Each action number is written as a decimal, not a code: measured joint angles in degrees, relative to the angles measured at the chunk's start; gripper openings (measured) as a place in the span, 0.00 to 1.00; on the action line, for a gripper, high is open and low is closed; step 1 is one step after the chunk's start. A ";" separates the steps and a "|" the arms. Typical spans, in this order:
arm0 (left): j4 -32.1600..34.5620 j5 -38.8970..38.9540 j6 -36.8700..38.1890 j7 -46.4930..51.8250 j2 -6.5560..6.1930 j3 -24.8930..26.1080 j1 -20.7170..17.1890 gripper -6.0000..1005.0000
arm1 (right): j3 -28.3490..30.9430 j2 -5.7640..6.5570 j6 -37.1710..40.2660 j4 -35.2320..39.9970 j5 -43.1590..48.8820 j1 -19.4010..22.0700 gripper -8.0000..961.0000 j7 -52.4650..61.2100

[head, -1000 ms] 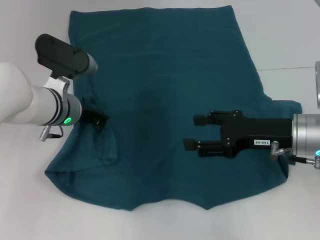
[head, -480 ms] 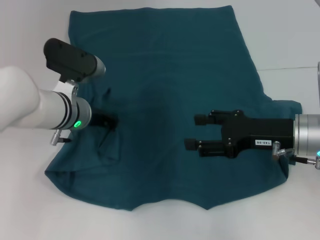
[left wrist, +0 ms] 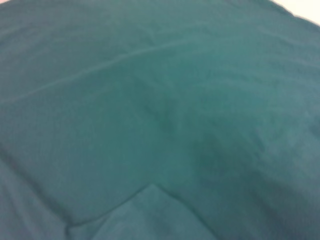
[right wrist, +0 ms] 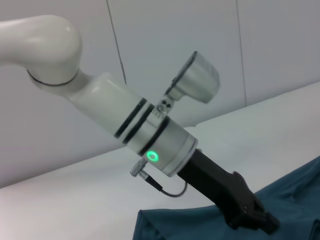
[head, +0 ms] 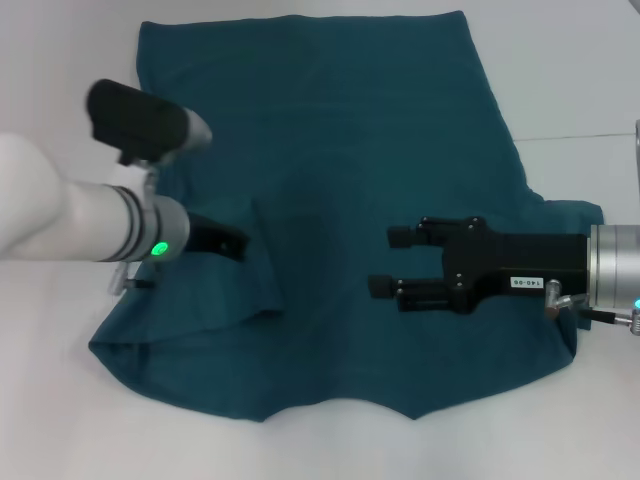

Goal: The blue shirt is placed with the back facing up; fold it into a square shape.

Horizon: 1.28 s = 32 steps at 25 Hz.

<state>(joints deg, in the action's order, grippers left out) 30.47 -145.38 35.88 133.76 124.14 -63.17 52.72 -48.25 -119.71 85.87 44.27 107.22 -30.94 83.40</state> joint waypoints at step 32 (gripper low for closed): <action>38.19 -3.21 44.45 18.09 -0.95 14.80 -24.35 0.36 | -0.32 0.08 2.42 5.54 0.07 0.38 0.86 0.56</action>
<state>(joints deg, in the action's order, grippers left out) 68.66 -148.59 80.32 151.85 123.19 -48.37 28.37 -48.57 -119.63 88.29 49.81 107.29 -30.56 83.96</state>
